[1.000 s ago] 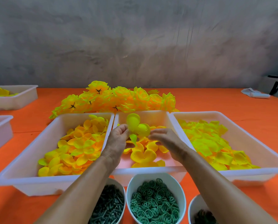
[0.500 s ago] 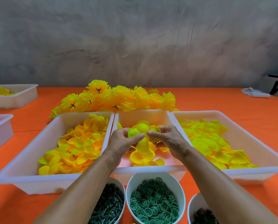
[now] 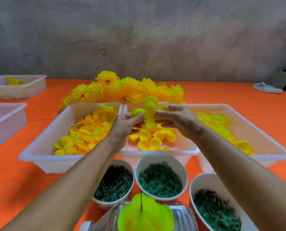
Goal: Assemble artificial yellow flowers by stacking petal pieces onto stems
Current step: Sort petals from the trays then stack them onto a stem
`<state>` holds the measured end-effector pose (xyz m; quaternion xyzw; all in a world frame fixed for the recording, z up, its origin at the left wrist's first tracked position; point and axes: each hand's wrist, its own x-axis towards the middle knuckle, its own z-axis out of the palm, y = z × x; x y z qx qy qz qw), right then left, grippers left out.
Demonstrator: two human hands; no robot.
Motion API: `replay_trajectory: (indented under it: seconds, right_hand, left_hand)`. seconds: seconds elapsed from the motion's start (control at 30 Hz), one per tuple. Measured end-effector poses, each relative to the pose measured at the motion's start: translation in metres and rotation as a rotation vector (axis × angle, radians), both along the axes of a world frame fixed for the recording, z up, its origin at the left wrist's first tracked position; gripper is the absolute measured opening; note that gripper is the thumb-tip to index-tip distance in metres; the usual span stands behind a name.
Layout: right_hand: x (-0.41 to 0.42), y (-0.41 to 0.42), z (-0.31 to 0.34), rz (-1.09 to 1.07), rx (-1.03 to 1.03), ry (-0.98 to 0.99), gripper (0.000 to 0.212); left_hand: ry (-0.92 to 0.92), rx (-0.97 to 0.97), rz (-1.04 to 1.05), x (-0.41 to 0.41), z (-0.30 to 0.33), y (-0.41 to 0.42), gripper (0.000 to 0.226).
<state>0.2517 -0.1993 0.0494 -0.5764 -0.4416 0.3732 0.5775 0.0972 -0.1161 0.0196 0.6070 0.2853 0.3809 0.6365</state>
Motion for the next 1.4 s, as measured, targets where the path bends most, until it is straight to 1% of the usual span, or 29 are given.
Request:
replay_trajectory:
  seconds: [0.1, 0.3, 0.37, 0.43, 0.53, 0.6, 0.67, 0.7, 0.8, 0.87, 0.93, 1.03, 1.1, 1.13, 1.2, 1.27, 1.37, 1.4]
  right_hand:
    - [-0.014, -0.013, 0.012, 0.009, -0.005, -0.004, 0.003]
    - [-0.043, -0.038, 0.033, -0.029, 0.071, 0.088, 0.007]
    - [-0.05, -0.047, 0.041, -0.026, 0.103, 0.07, 0.007]
    - [-0.055, -0.058, 0.049, 0.018, 0.143, 0.072, 0.005]
    - [-0.064, -0.075, 0.06, 0.081, 0.187, 0.075, 0.019]
    - [-0.07, -0.084, 0.064, 0.108, 0.208, 0.075, 0.037]
    - [-0.077, -0.091, 0.066, 0.105, 0.214, 0.08, 0.061]
    - [-0.081, -0.095, 0.067, 0.102, 0.217, 0.081, 0.064]
    - [-0.086, -0.103, 0.067, 0.106, 0.214, 0.082, 0.053]
    - [-0.089, -0.107, 0.065, 0.112, 0.202, 0.097, 0.045]
    - [-0.092, -0.111, 0.062, 0.13, 0.169, 0.122, 0.037]
    - [-0.096, -0.12, 0.062, 0.221, 0.109, 0.117, 0.033]
    - [-0.099, -0.124, 0.06, 0.255, 0.078, 0.091, 0.034]
    - [-0.1, -0.126, 0.059, 0.242, 0.059, 0.081, 0.037]
    - [-0.104, -0.127, 0.057, 0.214, 0.023, 0.085, 0.041]
    - [-0.109, -0.131, 0.055, 0.218, 0.009, 0.103, 0.037]
    - [-0.113, -0.136, 0.051, 0.214, -0.03, 0.095, 0.036]
    - [-0.114, -0.138, 0.048, 0.211, -0.046, 0.104, 0.035]
  left_hand:
    - [0.013, 0.034, -0.023, -0.015, 0.019, -0.013, 0.006]
    - [0.031, 0.098, 0.01, -0.043, 0.048, -0.042, 0.007]
    - [0.017, 0.098, 0.006, -0.05, 0.056, -0.052, 0.006]
    - [-0.019, 0.059, -0.03, -0.057, 0.064, -0.061, 0.006]
    - [-0.028, -0.054, -0.116, -0.068, 0.078, -0.075, 0.004]
    - [0.0, -0.126, -0.157, -0.075, 0.085, -0.086, 0.016]
    - [0.033, -0.128, -0.191, -0.08, 0.09, -0.095, 0.025]
    - [0.053, -0.101, -0.205, -0.082, 0.091, -0.099, 0.024]
    - [0.065, -0.053, -0.192, -0.086, 0.092, -0.109, 0.011]
    - [0.048, -0.049, -0.166, -0.088, 0.091, -0.112, 0.015]
    - [0.044, -0.032, -0.165, -0.091, 0.091, -0.114, 0.013]
    - [0.036, -0.015, -0.187, -0.097, 0.086, -0.114, 0.01]
    - [0.03, -0.039, -0.218, -0.102, 0.081, -0.111, 0.014]
    - [0.034, -0.053, -0.228, -0.105, 0.078, -0.11, 0.015]
    - [0.062, -0.065, -0.212, -0.111, 0.072, -0.107, 0.005]
    - [0.068, -0.088, -0.266, -0.116, 0.067, -0.106, 0.007]
    - [0.049, -0.125, -0.359, -0.119, 0.064, -0.114, 0.002]
    - [0.042, -0.14, -0.363, -0.12, 0.063, -0.118, 0.008]
